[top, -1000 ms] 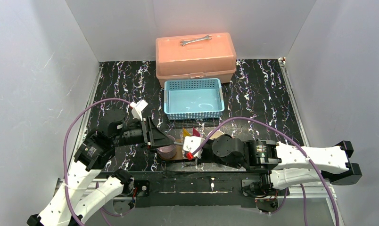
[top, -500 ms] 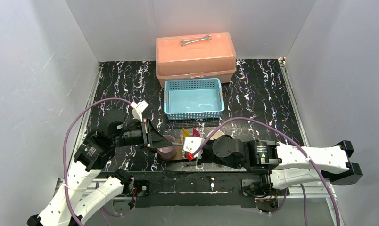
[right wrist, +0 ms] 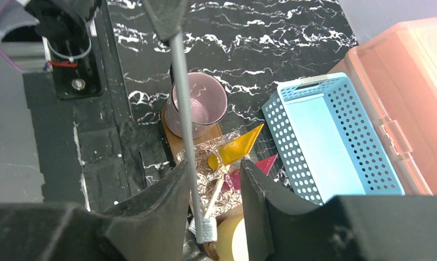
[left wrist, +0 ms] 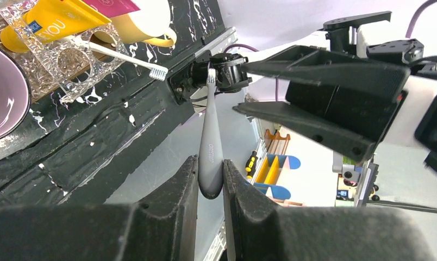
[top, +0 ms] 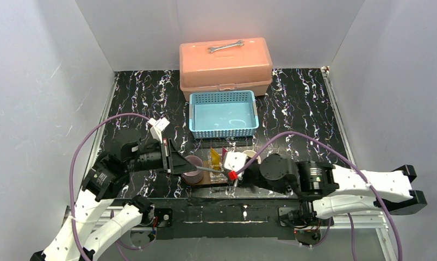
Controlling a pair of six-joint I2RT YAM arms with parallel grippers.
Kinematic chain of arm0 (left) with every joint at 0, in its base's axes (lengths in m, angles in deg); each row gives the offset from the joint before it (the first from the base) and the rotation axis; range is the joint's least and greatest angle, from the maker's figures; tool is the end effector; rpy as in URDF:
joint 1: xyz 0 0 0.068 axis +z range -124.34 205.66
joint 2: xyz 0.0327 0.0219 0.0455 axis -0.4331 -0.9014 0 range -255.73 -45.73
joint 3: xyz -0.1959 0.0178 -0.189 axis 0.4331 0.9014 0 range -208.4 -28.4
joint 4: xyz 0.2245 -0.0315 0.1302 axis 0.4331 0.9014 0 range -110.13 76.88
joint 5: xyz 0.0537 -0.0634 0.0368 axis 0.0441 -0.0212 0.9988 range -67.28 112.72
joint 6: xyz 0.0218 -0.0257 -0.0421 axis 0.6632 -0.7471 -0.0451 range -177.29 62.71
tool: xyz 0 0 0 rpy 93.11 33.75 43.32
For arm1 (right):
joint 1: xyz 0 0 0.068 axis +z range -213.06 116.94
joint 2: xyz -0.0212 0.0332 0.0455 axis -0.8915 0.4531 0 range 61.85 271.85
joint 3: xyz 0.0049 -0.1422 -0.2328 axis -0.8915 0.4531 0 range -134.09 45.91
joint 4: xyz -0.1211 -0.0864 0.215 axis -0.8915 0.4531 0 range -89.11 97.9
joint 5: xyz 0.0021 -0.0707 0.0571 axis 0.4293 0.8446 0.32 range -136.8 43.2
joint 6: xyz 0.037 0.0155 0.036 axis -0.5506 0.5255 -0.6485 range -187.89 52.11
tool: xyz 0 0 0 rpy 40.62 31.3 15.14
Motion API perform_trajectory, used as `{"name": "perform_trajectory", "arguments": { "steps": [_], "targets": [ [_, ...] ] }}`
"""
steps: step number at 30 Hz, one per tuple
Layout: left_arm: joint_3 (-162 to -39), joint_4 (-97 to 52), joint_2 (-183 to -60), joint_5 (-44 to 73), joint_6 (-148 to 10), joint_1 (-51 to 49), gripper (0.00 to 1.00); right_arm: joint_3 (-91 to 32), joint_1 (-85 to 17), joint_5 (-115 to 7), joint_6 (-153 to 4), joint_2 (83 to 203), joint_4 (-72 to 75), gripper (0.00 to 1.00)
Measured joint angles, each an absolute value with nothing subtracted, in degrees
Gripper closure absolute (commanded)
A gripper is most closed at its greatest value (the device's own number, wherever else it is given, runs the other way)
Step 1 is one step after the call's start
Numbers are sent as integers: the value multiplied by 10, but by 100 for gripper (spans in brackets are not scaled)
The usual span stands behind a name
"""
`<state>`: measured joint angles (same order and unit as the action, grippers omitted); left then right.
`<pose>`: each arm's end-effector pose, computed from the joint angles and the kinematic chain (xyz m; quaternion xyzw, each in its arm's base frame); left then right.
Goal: Prepare toiletry sets of a toothbrush and toothpaste on the tray
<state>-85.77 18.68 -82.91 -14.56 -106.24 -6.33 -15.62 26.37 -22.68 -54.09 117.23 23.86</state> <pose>0.0868 -0.0796 0.3811 0.0710 0.7887 -0.5563 0.2521 0.0166 0.2088 0.3860 -0.5381 0.5852 0.2249 0.5634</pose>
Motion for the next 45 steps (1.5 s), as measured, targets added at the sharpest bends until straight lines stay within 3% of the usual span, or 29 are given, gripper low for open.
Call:
{"name": "perform_trajectory", "arguments": {
  "steps": [7,17,31,45],
  "targets": [
    [-856,189,-782,-138,-1061,-63,100,-152,264,-196,-612,1108,235,50],
    [-850,187,-660,-74,-1044,-63,100,-160,264,-127,-825,1106,249,47],
    [-787,125,-544,22,-1005,-63,100,-41,264,-106,-1064,1092,44,37],
    [-709,28,-458,76,-966,-63,100,-33,263,-60,-1194,1209,-145,30]
  ]
}}
